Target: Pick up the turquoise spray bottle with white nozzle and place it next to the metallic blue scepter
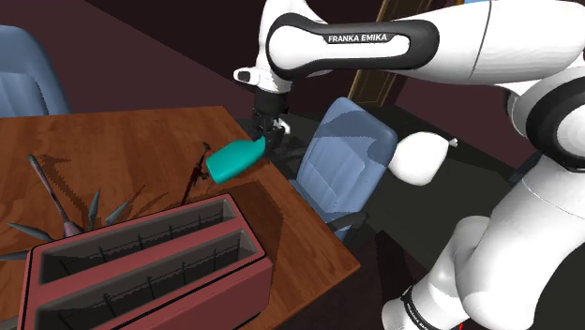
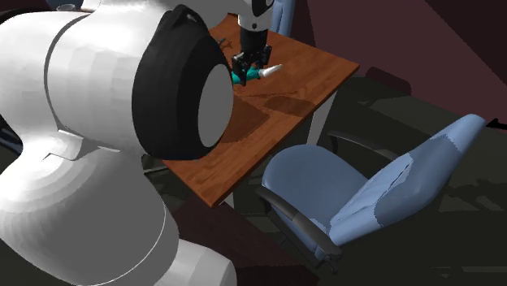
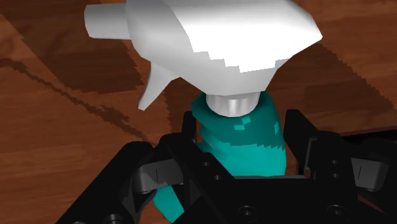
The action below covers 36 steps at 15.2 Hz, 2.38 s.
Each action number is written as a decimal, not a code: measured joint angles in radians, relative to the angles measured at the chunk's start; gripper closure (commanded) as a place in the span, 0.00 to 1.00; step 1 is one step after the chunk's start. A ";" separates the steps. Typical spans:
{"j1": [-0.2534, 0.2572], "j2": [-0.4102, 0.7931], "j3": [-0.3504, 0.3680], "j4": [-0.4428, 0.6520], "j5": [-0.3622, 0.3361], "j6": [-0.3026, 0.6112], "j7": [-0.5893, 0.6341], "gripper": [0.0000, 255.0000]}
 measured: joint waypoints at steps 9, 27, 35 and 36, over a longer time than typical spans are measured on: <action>0.043 0.390 0.028 0.554 -0.007 -0.159 0.079 1.00; 0.054 0.540 0.031 0.578 -0.009 -0.034 0.086 1.00; 0.057 0.560 0.031 0.501 -0.009 0.063 0.084 1.00; 0.057 0.562 0.031 0.492 -0.008 0.075 0.082 1.00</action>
